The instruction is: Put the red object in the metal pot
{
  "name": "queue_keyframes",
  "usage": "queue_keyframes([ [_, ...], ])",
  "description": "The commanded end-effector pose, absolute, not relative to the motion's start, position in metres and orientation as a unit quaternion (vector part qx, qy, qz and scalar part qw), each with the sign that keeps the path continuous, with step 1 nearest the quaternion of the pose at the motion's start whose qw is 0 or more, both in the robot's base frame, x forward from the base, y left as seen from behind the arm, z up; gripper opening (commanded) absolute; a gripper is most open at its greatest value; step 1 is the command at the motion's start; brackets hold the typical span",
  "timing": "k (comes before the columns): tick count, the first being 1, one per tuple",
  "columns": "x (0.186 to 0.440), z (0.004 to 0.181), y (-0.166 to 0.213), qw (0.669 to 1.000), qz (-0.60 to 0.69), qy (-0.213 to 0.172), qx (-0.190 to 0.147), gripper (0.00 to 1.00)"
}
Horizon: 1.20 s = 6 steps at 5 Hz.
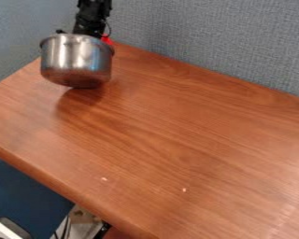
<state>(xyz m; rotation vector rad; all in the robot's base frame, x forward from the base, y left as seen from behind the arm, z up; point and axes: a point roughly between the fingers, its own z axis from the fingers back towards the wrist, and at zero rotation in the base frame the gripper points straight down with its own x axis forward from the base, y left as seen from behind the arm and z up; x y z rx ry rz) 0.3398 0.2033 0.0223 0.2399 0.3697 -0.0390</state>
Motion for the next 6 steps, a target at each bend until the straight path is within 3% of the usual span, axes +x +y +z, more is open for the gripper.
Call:
queue_keyframes([
  [1, 0.322, -0.031, 0.206, 0.961, -0.032, 0.261, 0.088, 0.0],
  [4, 0.353, -0.04, 0.178, 0.947, -0.142, 0.279, 0.071, 0.0],
  [6, 0.344, -0.037, 0.155, 0.949, -0.14, 0.277, 0.053, 0.0],
])
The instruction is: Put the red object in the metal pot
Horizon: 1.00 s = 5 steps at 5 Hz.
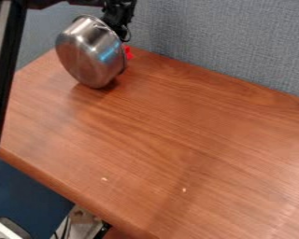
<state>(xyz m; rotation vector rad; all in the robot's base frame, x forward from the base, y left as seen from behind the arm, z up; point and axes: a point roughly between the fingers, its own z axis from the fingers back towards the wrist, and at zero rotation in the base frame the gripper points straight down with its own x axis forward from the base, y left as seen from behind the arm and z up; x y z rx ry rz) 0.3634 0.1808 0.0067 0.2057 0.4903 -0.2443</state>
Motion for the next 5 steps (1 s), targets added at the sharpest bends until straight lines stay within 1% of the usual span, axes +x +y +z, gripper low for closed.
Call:
queue_keyframes([
  [1, 0.338, -0.031, 0.152, 0.934, -0.197, 0.294, 0.052, 0.0],
  [2, 0.333, -0.025, 0.149, 0.914, -0.254, 0.312, 0.051, 0.0],
  [4, 0.319, -0.017, 0.129, 0.902, -0.328, 0.277, 0.049, 0.0],
  [5, 0.324, -0.016, 0.139, 0.905, -0.328, 0.265, 0.056, 0.0],
])
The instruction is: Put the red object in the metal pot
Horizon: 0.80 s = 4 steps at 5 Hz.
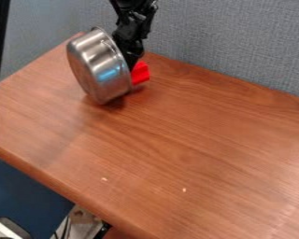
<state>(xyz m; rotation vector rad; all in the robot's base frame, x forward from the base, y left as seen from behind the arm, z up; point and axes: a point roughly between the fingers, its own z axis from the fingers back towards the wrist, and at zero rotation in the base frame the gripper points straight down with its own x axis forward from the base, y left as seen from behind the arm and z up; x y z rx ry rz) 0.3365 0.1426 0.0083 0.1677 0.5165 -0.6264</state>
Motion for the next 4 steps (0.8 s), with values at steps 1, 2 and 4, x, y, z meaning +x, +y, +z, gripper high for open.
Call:
queue_keyframes([
  [1, 0.33, -0.013, 0.151, 0.908, -0.327, 0.254, 0.063, 0.0],
  [2, 0.336, -0.012, 0.163, 0.911, -0.326, 0.243, 0.071, 0.0],
  [4, 0.318, -0.012, 0.148, 0.882, -0.4, 0.225, 0.107, 0.0],
])
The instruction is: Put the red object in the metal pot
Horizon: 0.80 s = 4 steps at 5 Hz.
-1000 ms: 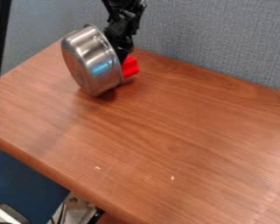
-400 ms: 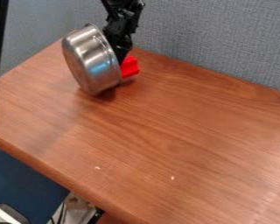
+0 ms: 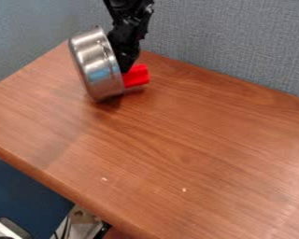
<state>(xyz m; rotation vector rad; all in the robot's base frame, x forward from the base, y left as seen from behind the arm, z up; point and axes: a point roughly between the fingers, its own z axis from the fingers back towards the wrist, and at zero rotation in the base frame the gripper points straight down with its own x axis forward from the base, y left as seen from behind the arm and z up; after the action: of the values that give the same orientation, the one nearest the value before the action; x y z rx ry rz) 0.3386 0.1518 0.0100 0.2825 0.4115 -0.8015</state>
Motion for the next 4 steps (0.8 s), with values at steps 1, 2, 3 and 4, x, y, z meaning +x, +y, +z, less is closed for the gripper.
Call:
queue_keyframes([
  [1, 0.323, -0.006, 0.172, 0.876, -0.412, 0.217, 0.124, 0.0],
  [2, 0.33, 0.0, 0.197, 0.871, -0.422, 0.21, 0.14, 0.0],
  [3, 0.323, 0.01, 0.205, 0.872, -0.421, 0.206, 0.141, 0.0],
  [4, 0.314, 0.023, 0.204, 0.871, -0.426, 0.199, 0.142, 0.0],
])
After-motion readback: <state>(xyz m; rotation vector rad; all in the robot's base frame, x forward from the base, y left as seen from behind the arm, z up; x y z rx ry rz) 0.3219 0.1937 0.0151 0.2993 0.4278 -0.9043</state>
